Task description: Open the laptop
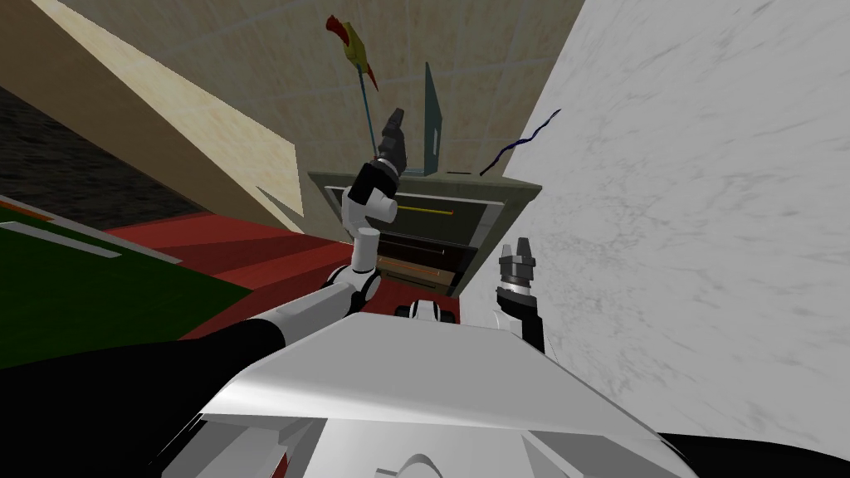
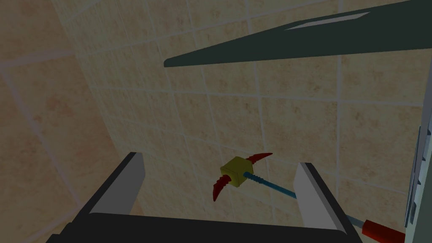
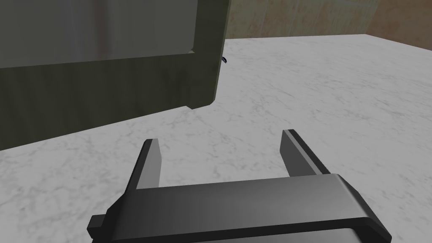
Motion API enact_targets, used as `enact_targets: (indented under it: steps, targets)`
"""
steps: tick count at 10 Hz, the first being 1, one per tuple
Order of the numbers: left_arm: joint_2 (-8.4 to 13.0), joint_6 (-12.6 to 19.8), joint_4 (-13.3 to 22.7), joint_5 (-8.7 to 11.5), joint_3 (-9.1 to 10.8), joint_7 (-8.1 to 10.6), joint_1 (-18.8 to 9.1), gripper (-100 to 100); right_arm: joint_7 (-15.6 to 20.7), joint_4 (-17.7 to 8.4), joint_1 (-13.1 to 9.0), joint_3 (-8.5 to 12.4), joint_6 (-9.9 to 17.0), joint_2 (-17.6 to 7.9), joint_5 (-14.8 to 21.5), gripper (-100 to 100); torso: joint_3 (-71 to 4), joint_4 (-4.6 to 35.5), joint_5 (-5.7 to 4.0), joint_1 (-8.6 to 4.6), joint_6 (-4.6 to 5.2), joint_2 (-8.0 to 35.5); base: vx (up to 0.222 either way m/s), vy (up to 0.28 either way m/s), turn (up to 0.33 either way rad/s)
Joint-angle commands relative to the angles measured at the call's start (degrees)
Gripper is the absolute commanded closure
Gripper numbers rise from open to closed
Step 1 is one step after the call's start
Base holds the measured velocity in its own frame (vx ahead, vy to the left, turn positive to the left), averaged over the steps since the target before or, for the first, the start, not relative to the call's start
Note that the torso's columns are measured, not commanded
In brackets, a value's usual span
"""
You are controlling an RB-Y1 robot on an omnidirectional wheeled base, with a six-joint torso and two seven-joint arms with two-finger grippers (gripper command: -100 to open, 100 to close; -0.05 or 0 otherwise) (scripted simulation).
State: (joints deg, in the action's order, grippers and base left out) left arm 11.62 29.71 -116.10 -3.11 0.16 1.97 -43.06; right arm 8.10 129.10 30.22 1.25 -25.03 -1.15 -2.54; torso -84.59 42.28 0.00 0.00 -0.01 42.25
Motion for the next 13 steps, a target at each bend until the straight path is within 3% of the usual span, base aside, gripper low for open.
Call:
enact_targets:
  steps: [1,5,6,8,9,10,12,13]
  targets:
    - [-0.5,4.2,1.7,-0.5,0.24,-0.73,-4.3,-100,0.0,0.0,0.0,0.0,0.0,0.0,0.0,0,0.0,0.0,0.00,0.00,0.00,0.0,0.031,-0.012,-0.036]
    - [-0.8,10.1,3.0,-0.7,0.54,-1.47,-10.6,-100,0.0,0.0,0.0,0.0,0.0,0.0,0.0,0,0.0,0.0,0.00,0.01,0.01,0.0,0.025,-0.004,-0.021]
    - [-0.8,11.3,3.0,-0.7,0.54,-1.47,-10.9,-100,0.0,0.0,0.0,0.0,0.0,0.0,0.0,0,0.0,0.0,0.00,0.00,0.00,0.0,0.019,0.000,0.000]
    - [-1.1,14.7,4.4,-0.9,0.88,-2.32,-15.0,-100,0.0,0.0,0.0,0.0,0.0,0.0,0.0,0,0.0,0.0,0.00,0.00,0.01,0.0,0.033,-0.001,-0.031]
    - [-1.1,15.8,4.4,-0.9,0.88,-2.32,-15.0,-100,0.0,0.0,0.0,0.0,0.0,0.0,0.0,0,0.0,0.0,0.00,-0.01,0.00,0.0,0.014,-0.001,0.003]
    - [-1.5,17.7,5.8,-1.2,1.27,-3.28,-17.6,-100,0.0,0.0,0.0,0.0,0.0,0.0,0.0,0,0.0,0.0,0.01,0.01,0.00,0.1,0.028,0.001,-0.038]
    - [-1.5,20.1,5.8,-1.2,1.27,-3.28,-19.0,-100,0.0,0.0,0.0,0.0,0.0,0.0,0.0,0,0.0,0.0,0.00,0.00,0.00,0.0,0.024,0.001,-0.011]
    - [-1.8,22.2,7.2,-1.5,1.68,-4.35,-21.5,-100,0.0,0.0,0.0,0.0,0.0,0.0,0.0,0,0.0,0.0,0.01,0.01,0.00,0.1,0.025,0.008,-0.036]
